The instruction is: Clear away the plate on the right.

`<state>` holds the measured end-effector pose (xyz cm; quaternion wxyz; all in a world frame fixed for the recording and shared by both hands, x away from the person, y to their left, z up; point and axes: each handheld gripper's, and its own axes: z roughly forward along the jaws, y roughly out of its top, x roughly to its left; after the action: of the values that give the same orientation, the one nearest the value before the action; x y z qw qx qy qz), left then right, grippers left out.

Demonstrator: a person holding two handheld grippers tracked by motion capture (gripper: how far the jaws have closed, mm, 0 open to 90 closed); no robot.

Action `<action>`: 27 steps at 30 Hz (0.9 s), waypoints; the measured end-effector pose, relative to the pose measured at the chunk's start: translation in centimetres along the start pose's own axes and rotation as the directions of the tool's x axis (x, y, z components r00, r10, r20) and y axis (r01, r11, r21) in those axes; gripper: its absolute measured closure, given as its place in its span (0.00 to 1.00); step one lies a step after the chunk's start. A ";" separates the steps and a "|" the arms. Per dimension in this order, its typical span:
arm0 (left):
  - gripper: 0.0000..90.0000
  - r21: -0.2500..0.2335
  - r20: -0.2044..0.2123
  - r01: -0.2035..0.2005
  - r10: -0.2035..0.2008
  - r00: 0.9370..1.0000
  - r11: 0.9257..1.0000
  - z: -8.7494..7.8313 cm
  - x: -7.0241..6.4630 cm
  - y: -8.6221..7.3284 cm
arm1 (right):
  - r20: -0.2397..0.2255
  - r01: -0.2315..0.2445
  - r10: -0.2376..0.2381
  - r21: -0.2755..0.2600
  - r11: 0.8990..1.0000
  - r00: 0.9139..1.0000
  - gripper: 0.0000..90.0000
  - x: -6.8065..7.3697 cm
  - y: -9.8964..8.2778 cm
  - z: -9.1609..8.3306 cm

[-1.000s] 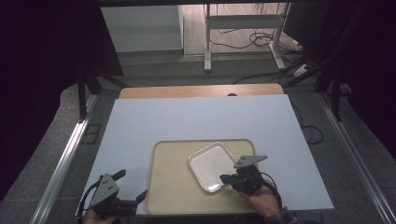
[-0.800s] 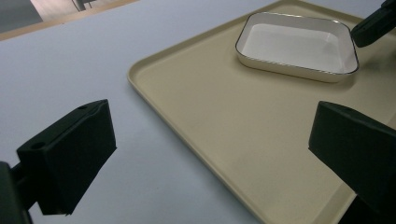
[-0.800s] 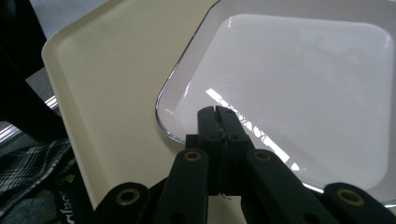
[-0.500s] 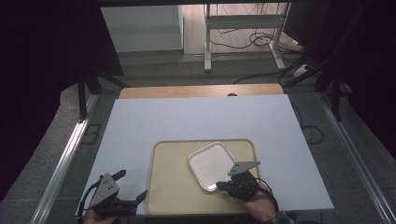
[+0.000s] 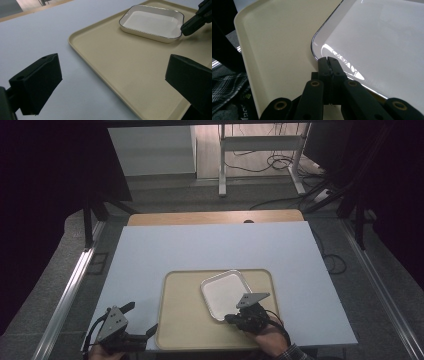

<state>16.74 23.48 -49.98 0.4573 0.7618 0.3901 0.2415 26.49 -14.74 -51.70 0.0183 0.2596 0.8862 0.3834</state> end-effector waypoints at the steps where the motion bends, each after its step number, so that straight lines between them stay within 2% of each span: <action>1: 0.00 0.001 0.000 -0.001 0.001 1.000 1.000 0.0 0.0 0.0 | -0.001 -0.001 0.001 -0.002 1.000 1.000 1.00 0.0 0.2 0.2; 8: 0.00 0.001 0.000 -0.001 0.001 1.000 1.000 0.0 0.0 0.0 | -0.003 -0.014 0.014 -0.013 1.000 1.000 1.00 -0.3 0.6 0.8; 27: 0.00 0.002 -0.002 -0.004 0.004 1.000 1.000 0.0 0.0 0.0 | -0.003 -0.001 0.001 -0.028 1.000 1.000 1.00 -0.7 1.9 2.2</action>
<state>16.75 23.41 -49.99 0.4557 0.7628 0.3894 0.2425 28.48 -12.49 -52.10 0.0203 0.2591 0.8806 0.3962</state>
